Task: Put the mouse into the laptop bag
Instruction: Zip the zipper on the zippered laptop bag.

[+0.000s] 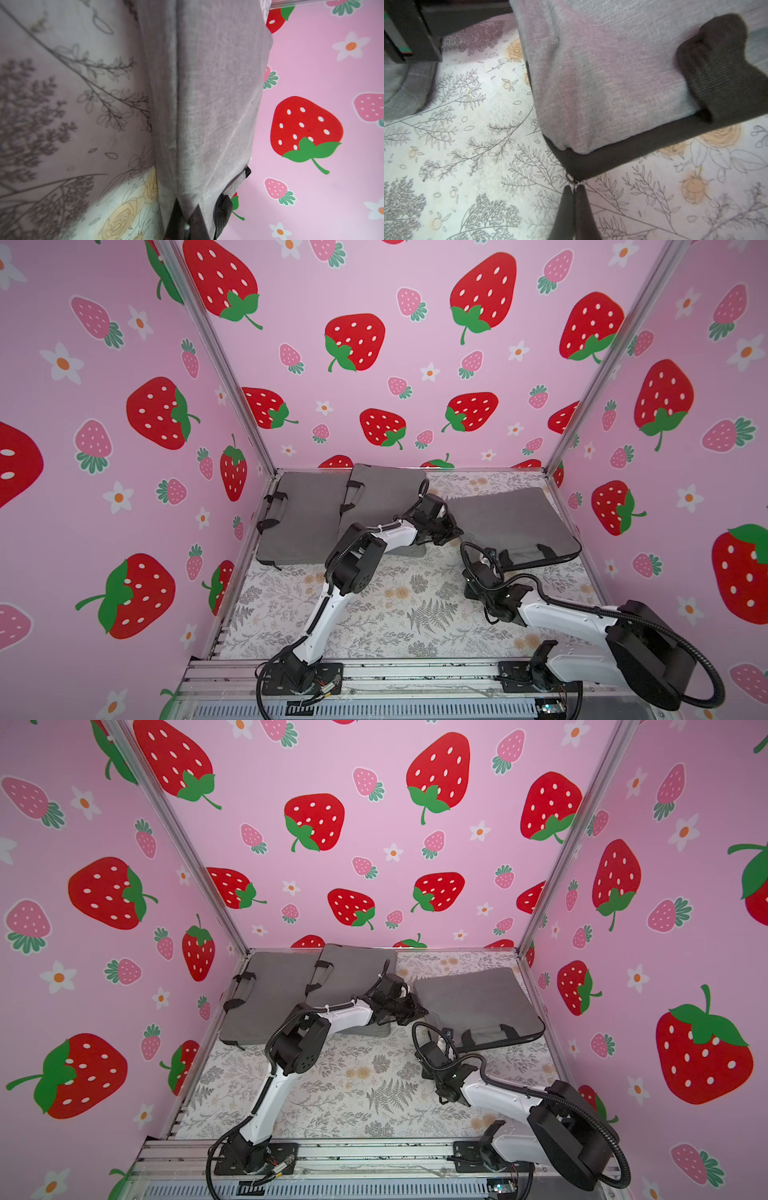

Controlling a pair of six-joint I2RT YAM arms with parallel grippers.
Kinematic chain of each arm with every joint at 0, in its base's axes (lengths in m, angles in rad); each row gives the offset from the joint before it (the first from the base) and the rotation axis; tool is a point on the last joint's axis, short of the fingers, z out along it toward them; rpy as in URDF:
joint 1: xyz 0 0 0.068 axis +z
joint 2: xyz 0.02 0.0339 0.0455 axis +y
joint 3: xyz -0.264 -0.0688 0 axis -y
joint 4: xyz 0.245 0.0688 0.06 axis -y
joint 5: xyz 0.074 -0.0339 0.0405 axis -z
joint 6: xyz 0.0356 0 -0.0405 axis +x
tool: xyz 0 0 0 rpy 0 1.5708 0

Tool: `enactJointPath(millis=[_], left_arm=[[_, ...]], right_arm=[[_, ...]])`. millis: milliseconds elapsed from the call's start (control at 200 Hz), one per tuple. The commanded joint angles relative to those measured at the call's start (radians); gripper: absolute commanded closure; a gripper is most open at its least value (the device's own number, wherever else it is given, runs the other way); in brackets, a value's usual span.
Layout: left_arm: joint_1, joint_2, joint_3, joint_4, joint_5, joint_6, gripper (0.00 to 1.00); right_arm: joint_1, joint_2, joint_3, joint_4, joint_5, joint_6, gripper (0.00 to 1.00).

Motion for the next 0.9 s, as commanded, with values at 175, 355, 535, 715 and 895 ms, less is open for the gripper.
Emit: enactJointPath(millis=[175,355,535,715,895], left_arm=[[0.012,-0.367,-0.493,0.366,-0.138,-0.069,0.27],[-0.135,-0.469,-0.682,0.447,-0.197,-0.073,0.27],[-0.224,-0.357,-0.681,0.589,-0.213,-0.149,0.28],[-0.213,-0.287,-0.68,0.605,-0.241,-0.183,0.32],[-0.157,-0.397,-0.735,0.538,-0.26,-0.144,0.31]], right_arm=[[-0.014,-0.023,-0.021,0.09,-0.193,-0.186,1.0],[-0.022,-0.044,0.002,0.131,-0.215,-0.299,1.0],[-0.028,-0.134,-0.02,0.143,-0.247,-0.329,1.0],[-0.029,-0.168,-0.047,0.139,-0.242,-0.321,1.0],[-0.028,-0.102,-0.043,0.145,-0.235,-0.312,1.0]])
